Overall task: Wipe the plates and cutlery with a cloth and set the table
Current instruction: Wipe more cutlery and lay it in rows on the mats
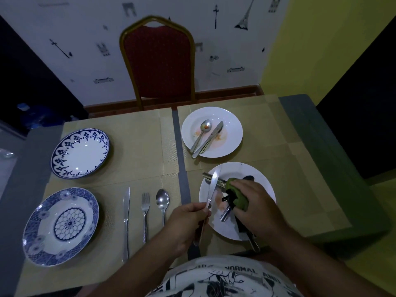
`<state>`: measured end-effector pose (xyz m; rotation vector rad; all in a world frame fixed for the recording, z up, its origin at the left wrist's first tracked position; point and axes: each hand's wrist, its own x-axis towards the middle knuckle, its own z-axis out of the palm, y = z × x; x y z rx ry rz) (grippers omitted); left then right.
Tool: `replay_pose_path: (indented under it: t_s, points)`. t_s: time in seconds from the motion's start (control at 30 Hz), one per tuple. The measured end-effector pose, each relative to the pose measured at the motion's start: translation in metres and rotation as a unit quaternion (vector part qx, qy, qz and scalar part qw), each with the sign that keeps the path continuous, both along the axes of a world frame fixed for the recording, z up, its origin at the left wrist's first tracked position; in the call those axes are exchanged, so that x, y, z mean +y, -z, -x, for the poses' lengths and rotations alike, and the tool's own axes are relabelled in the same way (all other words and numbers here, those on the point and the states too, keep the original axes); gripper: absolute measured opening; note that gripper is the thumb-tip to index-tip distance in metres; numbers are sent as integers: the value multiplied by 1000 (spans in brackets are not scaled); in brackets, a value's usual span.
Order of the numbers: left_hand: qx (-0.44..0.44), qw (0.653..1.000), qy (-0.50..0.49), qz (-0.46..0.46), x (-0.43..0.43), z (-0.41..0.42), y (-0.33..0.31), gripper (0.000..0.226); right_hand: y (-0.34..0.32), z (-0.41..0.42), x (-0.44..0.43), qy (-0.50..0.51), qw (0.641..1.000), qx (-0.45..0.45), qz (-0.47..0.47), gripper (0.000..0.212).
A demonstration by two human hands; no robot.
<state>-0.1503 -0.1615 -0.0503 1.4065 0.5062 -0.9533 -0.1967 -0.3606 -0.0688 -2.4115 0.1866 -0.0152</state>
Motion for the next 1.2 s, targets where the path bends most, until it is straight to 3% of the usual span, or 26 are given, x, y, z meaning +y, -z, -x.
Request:
replay_pose_path:
  t_s: [0.2, 0.4, 0.5, 0.67, 0.73, 0.8, 1.07, 1.2]
  points:
    - [65, 997, -2, 31, 1, 3, 0, 19, 7, -1, 2, -38, 999, -7, -30, 68]
    - [-41, 998, 0, -44, 15, -2, -9, 15, 5, -16, 10, -76, 995, -26, -58, 68]
    - [-77, 996, -46, -20, 25, -11, -26, 16, -2, -30, 22, -101, 992, -37, -70, 67]
    - [-58, 982, -168, 64, 48, -38, -46, 32, -13, -56, 52, -122, 988, -64, -77, 65]
    - [-71, 975, -194, 83, 60, -50, -46, 28, -15, -68, 65, -123, 986, -72, -81, 66]
    - [-99, 974, -191, 69, 74, -60, -41, 12, -17, -78, 77, -117, 987, -79, -79, 66]
    - [-148, 979, -94, -107, 141, -131, 13, 31, -1, -119, 129, -93, 994, -36, -52, 67]
    - [-150, 978, -25, -145, 161, -188, 33, 20, 10, -149, 153, -84, 996, -11, -39, 68]
